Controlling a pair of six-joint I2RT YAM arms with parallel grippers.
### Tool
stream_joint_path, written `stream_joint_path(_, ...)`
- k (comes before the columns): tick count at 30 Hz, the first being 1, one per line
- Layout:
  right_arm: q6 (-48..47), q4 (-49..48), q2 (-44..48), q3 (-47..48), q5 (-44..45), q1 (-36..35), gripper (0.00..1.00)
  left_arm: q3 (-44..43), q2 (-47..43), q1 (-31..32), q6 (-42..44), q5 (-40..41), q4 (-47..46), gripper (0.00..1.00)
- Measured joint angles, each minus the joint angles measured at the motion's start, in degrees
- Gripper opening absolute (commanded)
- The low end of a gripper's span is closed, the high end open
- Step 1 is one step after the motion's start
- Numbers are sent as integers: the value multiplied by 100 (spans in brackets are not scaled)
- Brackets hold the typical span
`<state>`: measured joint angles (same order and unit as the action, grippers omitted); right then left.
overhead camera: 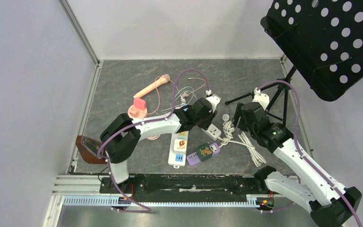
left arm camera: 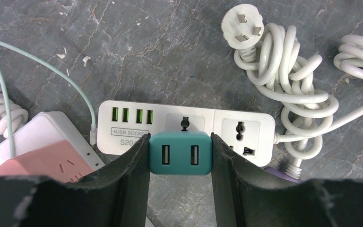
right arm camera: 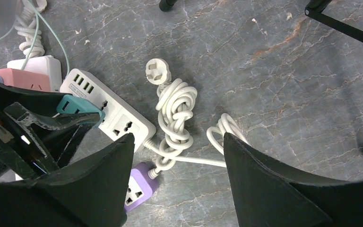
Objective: Insert the plug
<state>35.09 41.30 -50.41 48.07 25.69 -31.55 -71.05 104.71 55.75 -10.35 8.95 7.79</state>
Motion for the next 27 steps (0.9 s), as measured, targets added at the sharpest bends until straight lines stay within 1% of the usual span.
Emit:
stream_joint_path(6, 0, 0, 2, 0, -2, 31, 71, 103, 79, 0, 0, 0, -125, 2)
stream_joint_path(14, -4, 2, 0, -20, -11, 57, 72, 389, 79, 33, 0, 44, -555, 2)
stream_joint_path(20, -4, 2, 0, -20, -15, 81, 72, 822, 13, 199, 11, 463, -1233, 2)
stream_joint_path(23, -4, 2, -2, -20, -17, 105, 73, 861, 39, 260, 44, 640, -1362, 2)
stream_joint_path(24, -4, 2, -4, -20, -17, 105, 73, 861, 57, 264, 46, 675, -1399, 7)
stream_joint_path(25, -4, 4, -11, -20, -17, 109, 73, 861, 68, 280, 46, 726, -1440, 17)
stream_joint_path(27, -4, 17, -28, -20, -17, 116, 76, 863, 68, 295, 44, 800, -1458, 43)
